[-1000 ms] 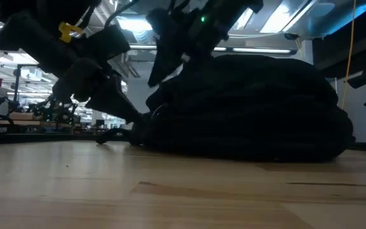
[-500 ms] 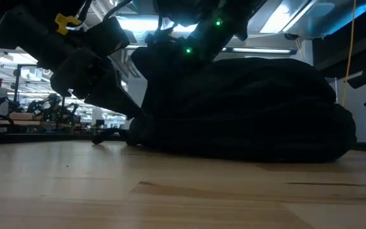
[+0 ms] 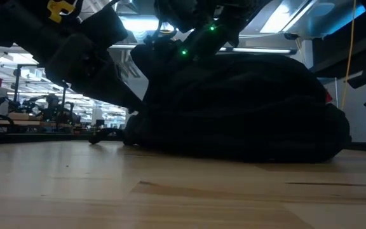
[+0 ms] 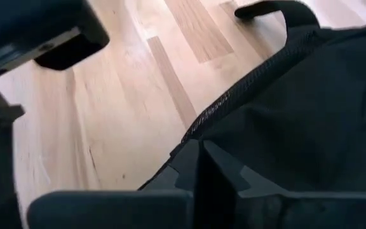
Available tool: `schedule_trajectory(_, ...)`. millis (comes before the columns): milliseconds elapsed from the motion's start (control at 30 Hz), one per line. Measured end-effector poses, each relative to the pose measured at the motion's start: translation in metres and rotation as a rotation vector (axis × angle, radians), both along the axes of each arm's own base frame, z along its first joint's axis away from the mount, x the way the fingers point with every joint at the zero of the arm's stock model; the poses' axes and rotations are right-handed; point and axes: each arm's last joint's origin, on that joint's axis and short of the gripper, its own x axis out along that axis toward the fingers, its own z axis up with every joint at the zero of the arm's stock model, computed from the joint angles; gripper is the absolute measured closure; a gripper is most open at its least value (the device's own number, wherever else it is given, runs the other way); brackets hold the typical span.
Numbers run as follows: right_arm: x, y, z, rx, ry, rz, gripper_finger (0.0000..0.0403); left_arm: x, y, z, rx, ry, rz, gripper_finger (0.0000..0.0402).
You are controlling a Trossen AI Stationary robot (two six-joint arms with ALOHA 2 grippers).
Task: Unpack backpack
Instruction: Close the transparent zipper bag
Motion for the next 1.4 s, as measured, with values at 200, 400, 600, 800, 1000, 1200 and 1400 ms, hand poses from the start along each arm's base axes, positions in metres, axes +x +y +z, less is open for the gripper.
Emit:
schedule_trajectory(200, 0.002, -0.006, 0.002, -0.011, -0.026, -0.007, 0.0403, 0.002, -0.003, 0.004, -0.022, -0.049, -0.008, 0.0400)
schedule_trajectory(400, 0.002, -0.021, 0.003, -0.040, -0.028, -0.041, 0.0403, 0.007, -0.007, 0.013, -0.088, -0.145, -0.061, 0.0400)
schedule_trajectory(600, 0.002, -0.028, 0.003, -0.052, -0.021, -0.031, 0.0403, 0.007, -0.010, 0.015, -0.102, -0.155, -0.095, 0.0400)
schedule_trajectory(800, -0.007, -0.004, 0.039, -0.045, -0.077, 0.138, 0.0402, 0.006, -0.011, 0.013, -0.117, -0.133, -0.109, 0.0399)
schedule_trajectory(1000, -0.055, 0.030, 0.090, -0.270, 0.114, 0.154, 0.0402, 0.005, -0.013, 0.013, -0.114, -0.130, -0.115, 0.0399)
schedule_trajectory(1200, -0.069, 0.102, 0.096, -0.257, 0.072, 0.402, 0.0359, 0.005, -0.014, 0.014, -0.096, -0.143, -0.123, 0.0399)
schedule_trajectory(1400, -0.059, 0.147, 0.052, -0.467, 0.108, 0.415, 0.0251, 0.006, -0.015, 0.017, -0.103, -0.168, -0.123, 0.0399)
